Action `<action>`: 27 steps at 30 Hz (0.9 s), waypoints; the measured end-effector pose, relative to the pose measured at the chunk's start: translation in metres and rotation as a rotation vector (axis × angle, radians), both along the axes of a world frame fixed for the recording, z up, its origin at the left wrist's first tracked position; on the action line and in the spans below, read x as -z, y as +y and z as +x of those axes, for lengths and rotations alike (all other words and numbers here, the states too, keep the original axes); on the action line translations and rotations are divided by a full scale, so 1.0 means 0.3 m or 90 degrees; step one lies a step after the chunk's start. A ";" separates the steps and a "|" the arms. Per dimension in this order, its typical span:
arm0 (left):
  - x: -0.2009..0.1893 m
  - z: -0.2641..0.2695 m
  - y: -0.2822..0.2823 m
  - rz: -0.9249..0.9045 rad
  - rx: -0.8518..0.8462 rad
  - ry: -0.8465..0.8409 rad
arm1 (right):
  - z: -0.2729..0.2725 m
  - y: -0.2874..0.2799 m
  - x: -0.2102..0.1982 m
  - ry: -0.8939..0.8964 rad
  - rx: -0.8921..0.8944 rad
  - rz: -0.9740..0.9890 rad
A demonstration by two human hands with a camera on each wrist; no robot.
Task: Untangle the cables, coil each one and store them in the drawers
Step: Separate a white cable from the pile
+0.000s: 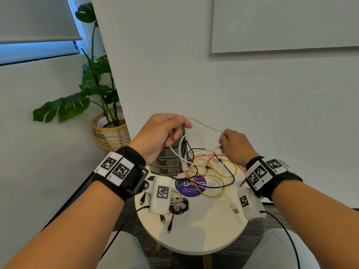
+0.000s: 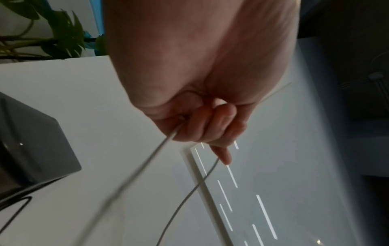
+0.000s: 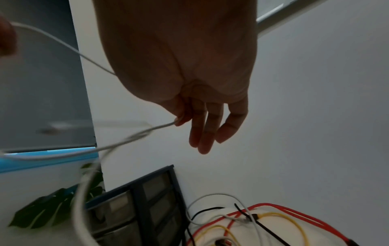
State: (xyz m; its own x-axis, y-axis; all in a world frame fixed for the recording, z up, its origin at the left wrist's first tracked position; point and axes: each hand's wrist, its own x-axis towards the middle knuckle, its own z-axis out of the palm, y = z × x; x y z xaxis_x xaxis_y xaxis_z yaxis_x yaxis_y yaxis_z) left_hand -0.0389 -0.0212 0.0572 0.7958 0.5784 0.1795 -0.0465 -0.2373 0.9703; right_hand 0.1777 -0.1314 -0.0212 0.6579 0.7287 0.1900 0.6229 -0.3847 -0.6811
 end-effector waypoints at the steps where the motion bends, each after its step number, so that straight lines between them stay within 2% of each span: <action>1: -0.007 -0.002 -0.003 -0.008 0.011 -0.011 | 0.008 -0.002 0.011 -0.002 0.004 -0.023; 4: -0.029 -0.008 0.002 -0.063 0.043 -0.074 | 0.047 -0.017 0.043 -0.012 0.037 -0.099; 6: -0.049 -0.012 0.012 -0.087 0.050 -0.108 | 0.085 -0.038 0.066 0.026 0.056 -0.100; 10: -0.066 -0.018 0.012 -0.035 0.051 -0.105 | 0.109 -0.071 0.084 0.172 0.080 0.006; 13: -0.066 -0.016 -0.003 -0.044 0.078 -0.140 | 0.099 -0.065 0.085 0.280 0.069 0.092; 20: -0.107 -0.030 -0.007 -0.046 0.089 -0.222 | 0.113 -0.059 0.070 0.269 0.174 0.102; 25: -0.111 -0.013 -0.019 -0.128 0.103 -0.223 | 0.116 -0.070 0.089 0.285 0.155 0.157; 27: -0.108 0.002 -0.031 -0.124 0.097 -0.211 | 0.116 -0.076 0.101 0.283 0.161 0.152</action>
